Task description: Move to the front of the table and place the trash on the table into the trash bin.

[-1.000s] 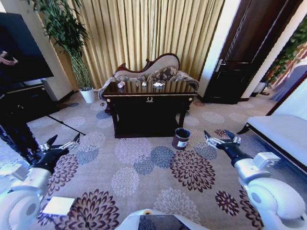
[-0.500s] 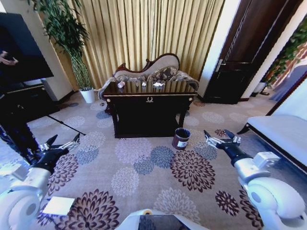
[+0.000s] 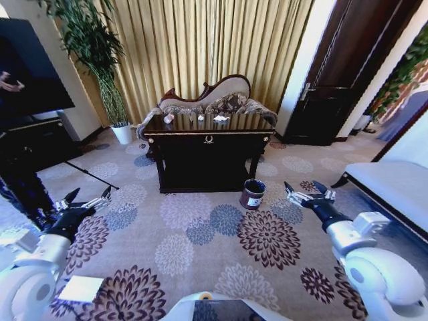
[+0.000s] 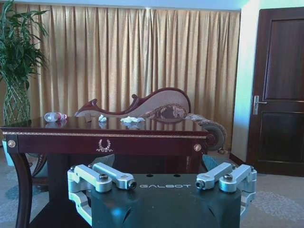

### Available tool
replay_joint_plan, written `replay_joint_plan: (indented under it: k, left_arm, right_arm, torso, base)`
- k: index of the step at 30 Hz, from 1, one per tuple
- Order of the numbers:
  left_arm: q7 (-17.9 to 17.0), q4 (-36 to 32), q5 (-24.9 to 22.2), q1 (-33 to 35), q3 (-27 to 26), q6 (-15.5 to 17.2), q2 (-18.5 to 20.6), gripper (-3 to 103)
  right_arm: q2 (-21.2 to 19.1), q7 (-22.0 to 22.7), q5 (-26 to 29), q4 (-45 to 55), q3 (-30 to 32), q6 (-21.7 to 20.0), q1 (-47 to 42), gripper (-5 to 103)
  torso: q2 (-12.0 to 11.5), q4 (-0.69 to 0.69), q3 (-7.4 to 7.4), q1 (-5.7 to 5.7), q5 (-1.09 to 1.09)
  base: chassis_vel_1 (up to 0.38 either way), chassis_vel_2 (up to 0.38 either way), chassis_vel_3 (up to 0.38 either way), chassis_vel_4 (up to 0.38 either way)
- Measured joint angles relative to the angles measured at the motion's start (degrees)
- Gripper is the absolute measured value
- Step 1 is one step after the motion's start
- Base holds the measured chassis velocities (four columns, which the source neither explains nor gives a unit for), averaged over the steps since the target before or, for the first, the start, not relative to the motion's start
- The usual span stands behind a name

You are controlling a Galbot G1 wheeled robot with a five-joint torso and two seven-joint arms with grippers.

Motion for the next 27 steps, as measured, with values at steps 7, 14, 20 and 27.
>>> replay_joint_plan:
  k: [7,14,20,27]
  left_arm:
    - [0.1,0.1,0.0,0.1,-0.1,-0.6,0.0,100]
    - [0.4,0.2,0.0,0.4,-0.1,-1.1,-0.1,100]
    - [0.5,0.2,0.0,0.5,-0.1,-1.2,-0.2,100]
    - [0.6,0.2,0.1,0.5,-0.1,-1.3,-0.2,100]
  right_arm:
    - [0.0,0.0,0.0,0.1,0.0,0.1,-0.1,100]
    - [0.0,0.0,0.0,0.1,0.1,0.3,-0.2,100]
    - [0.1,0.0,-0.1,0.1,0.1,1.0,-0.4,100]
    - [0.2,0.0,-0.2,0.1,0.1,1.3,-0.5,100]
  torso:
    - [0.0,0.0,0.0,0.0,0.0]
    - [0.0,0.0,0.0,0.0,0.0]
    - [0.0,0.0,0.0,0.0,0.0]
    - [0.0,0.01,0.01,0.02,0.02]
  base:
    - [-0.034,0.027,0.031,-0.03]
    - [-0.055,0.05,0.046,-0.047]
    - [-0.078,0.079,0.082,-0.07]
    - [-0.126,0.102,0.129,-0.097]
